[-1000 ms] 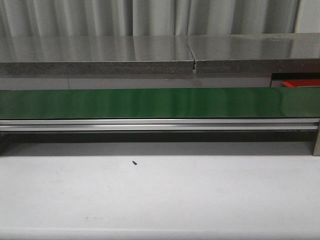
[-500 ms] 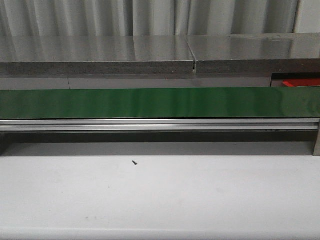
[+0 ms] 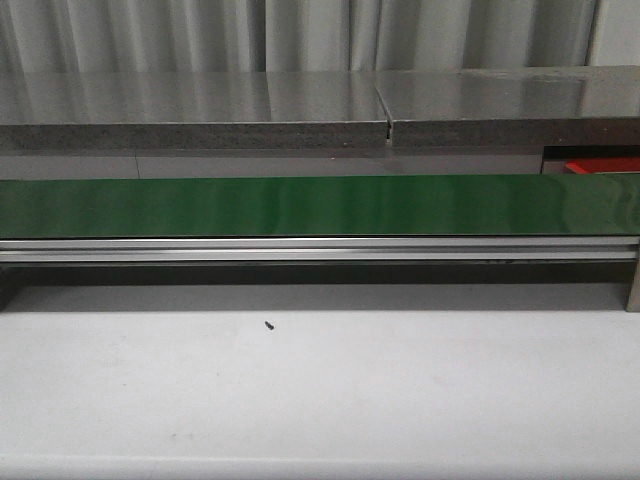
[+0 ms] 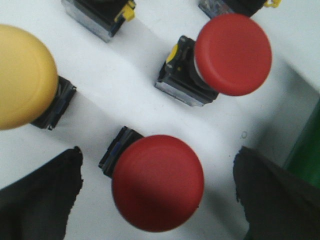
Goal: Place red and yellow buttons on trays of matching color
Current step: 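Grasp another red-capped button from the table with the left gripper, then lower the red button onto the green belt and open the left gripper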
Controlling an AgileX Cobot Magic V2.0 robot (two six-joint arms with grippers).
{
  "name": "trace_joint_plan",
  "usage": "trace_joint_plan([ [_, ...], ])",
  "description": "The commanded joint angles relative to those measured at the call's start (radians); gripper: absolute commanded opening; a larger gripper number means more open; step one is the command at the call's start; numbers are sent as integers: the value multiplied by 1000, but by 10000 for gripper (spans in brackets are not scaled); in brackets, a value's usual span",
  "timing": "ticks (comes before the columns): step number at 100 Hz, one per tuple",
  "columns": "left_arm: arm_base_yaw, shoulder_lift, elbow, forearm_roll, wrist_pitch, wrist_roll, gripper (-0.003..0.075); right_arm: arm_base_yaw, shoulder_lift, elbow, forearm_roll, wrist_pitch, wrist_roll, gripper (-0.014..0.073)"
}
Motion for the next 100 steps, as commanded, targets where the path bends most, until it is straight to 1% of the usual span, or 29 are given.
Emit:
trace_joint_plan([
  [1, 3, -46, -28, -23, -37, -6, 574, -1, -2, -27, 26, -56, -11, -68],
  [12, 3, -46, -28, -23, -43, -6, 531, -1, -2, -27, 26, -56, -11, -68],
  [19, 3, -46, -28, -23, -43, -6, 472, -1, -2, -27, 26, -56, -11, -68],
  [33, 3, -46, -28, -23, -43, -6, 301, -1, -2, -27, 26, -56, -11, -68],
  [45, 3, -50, -28, -23, -36, -6, 171, -1, -2, -27, 26, -56, -11, -68],
  [59, 3, -83, -28, -23, -5, 2, 59, -1, -2, -27, 26, -56, -11, -68],
  [75, -3, -167, -28, -23, 44, 31, -18, -1, -2, -27, 26, -56, -11, -68],
  [89, -38, -260, -28, -23, 62, 48, -19, -1, -2, -27, 26, -56, -11, -68],
  [100, -88, -310, -28, -41, 66, 56, -19, -1, -2, -27, 26, -56, -11, -68],
])
